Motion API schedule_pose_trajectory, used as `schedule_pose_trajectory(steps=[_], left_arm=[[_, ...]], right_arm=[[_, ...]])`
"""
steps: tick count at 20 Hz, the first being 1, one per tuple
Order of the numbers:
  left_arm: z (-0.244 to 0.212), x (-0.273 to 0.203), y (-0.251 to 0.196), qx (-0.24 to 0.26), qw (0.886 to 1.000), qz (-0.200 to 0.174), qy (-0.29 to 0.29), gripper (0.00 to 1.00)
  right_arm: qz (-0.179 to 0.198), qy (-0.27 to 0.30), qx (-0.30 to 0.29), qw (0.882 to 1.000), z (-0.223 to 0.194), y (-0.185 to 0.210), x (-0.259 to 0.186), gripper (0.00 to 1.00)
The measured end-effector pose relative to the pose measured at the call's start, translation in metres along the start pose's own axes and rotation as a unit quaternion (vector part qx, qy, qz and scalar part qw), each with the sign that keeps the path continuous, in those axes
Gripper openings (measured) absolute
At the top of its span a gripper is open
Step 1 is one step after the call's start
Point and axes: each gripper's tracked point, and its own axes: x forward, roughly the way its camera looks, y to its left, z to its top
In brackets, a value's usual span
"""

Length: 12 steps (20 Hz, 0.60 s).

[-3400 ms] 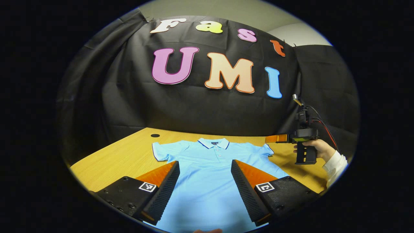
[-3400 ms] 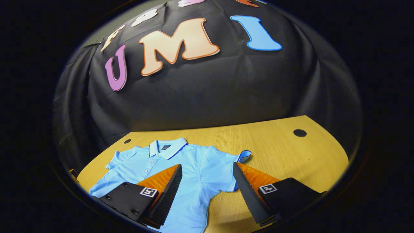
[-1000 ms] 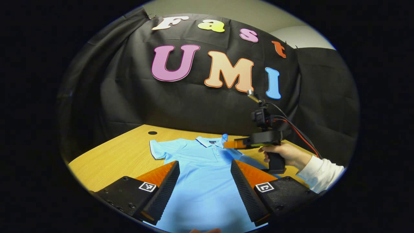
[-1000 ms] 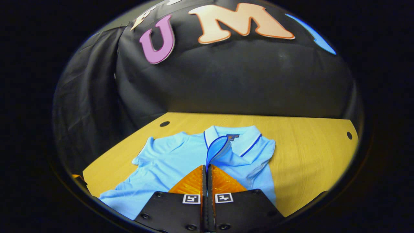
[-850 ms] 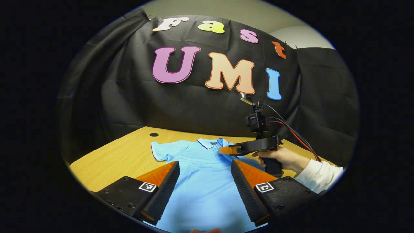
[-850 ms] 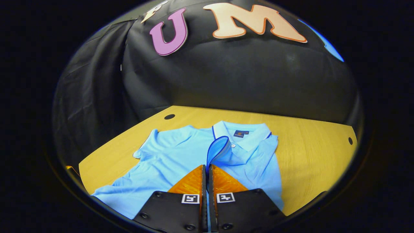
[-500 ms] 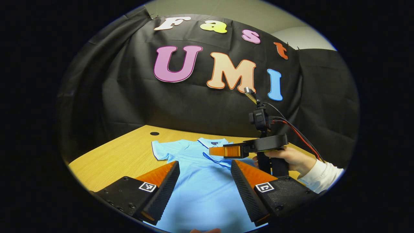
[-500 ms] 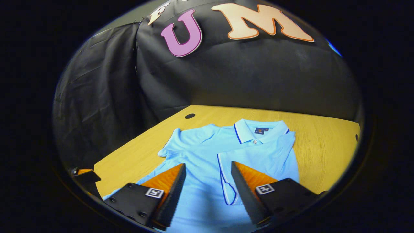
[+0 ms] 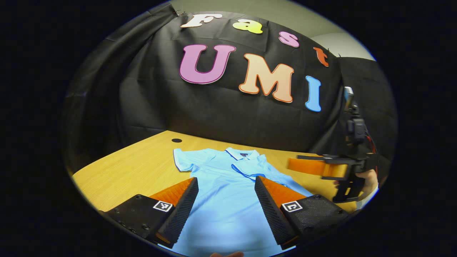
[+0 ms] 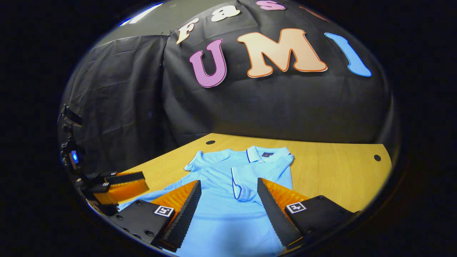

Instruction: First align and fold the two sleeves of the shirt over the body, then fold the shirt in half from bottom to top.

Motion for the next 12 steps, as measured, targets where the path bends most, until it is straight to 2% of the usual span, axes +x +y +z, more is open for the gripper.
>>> schedule_pose_trajectory(steps=[2,3,5,9,12], left_arm=[[-0.005,0.004,0.017,0.005,1.0,0.02,0.019,0.94],[-0.007,0.007,0.025,0.007,0.999,0.027,0.028,0.95],[-0.003,0.016,0.037,0.01,0.999,0.033,0.032,0.94],[0.002,0.047,0.05,-0.015,0.997,0.025,0.071,0.95],[0.006,0.075,0.066,-0.028,0.994,0.03,0.099,0.94]], right_arm=[[-0.021,-0.011,-0.015,1.0,-0.007,-0.019,-0.032,0.98],[-0.033,-0.018,-0.018,0.999,-0.009,-0.028,-0.045,0.94],[-0.043,-0.029,-0.019,0.998,-0.02,-0.04,-0.066,0.98],[-0.06,-0.034,0.009,0.998,-0.038,-0.061,-0.088,0.98],[-0.081,-0.04,-0.016,0.996,-0.04,-0.076,-0.099,0.98]])
